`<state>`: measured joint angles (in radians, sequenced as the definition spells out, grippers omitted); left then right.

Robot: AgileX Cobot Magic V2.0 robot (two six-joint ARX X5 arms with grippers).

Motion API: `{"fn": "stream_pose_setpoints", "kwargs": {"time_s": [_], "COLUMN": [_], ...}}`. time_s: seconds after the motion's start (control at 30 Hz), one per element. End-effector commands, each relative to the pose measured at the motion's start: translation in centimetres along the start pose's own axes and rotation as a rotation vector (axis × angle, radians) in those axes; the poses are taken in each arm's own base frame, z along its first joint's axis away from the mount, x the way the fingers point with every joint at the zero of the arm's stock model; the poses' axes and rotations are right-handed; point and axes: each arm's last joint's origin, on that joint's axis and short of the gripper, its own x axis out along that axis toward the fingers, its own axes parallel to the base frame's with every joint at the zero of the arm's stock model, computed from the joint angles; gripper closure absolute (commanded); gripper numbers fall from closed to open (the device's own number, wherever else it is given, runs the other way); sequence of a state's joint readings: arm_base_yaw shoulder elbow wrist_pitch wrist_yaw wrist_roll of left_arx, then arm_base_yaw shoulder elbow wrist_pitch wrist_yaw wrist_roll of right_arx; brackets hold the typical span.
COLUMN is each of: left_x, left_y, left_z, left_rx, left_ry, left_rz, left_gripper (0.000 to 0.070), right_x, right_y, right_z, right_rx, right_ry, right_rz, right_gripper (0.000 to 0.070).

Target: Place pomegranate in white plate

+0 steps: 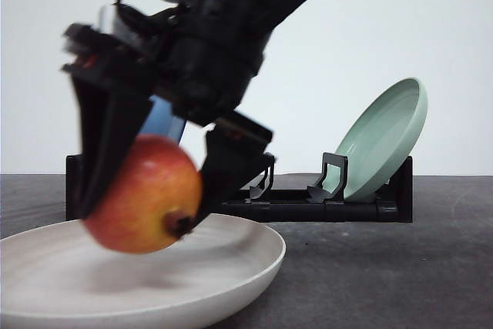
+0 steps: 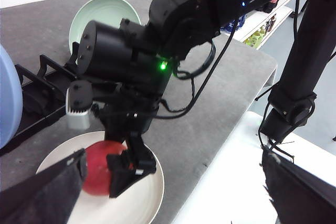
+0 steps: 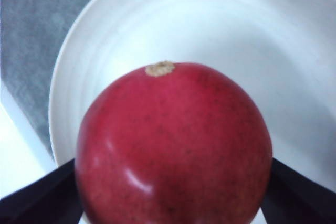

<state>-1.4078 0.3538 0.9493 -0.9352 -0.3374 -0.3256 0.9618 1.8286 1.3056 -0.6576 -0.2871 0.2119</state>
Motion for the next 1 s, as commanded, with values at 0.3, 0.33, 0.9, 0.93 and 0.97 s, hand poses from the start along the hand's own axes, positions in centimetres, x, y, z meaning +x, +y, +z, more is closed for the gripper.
{"fn": "stream_pose_setpoints", "kwargs": {"time_s": [0.3,0.33,0.9,0.93,0.97], "left_x": [-0.4,-0.4,-0.4,-0.4,-0.4], "left_y": [-0.1,-0.1,-0.1,-0.1,-0.1], "left_z": [0.5,0.5,0.5,0.5,0.5], "left_rx": [0.008,0.007,0.007,0.007,0.007], "left_ry": [-0.021,-0.021,-0.021,-0.021,-0.021], "left_rz": [-0.017,-0.017,-0.017,-0.017,-0.017], "left_gripper": [0.0065,0.0065,0.0065,0.0065,0.0065], "right_x": [2.4,2.4,1.0,0.3,-0.5], "right_y": [0.0,0.0,0.1,0.2,0.3], "right_z": [0.3,0.3,0.8,1.0,1.2], "right_rx": [-0.003,-0.002,-0.015,-0.020,-0.028], "right_ry": [0.026,0.025,0.011,0.007,0.001], "right_rz": [-0.035,-0.038,-0.044,-0.045,-0.046], "right_gripper": [0.0191,0.0191,0.0000,0.0000,0.0000]}}
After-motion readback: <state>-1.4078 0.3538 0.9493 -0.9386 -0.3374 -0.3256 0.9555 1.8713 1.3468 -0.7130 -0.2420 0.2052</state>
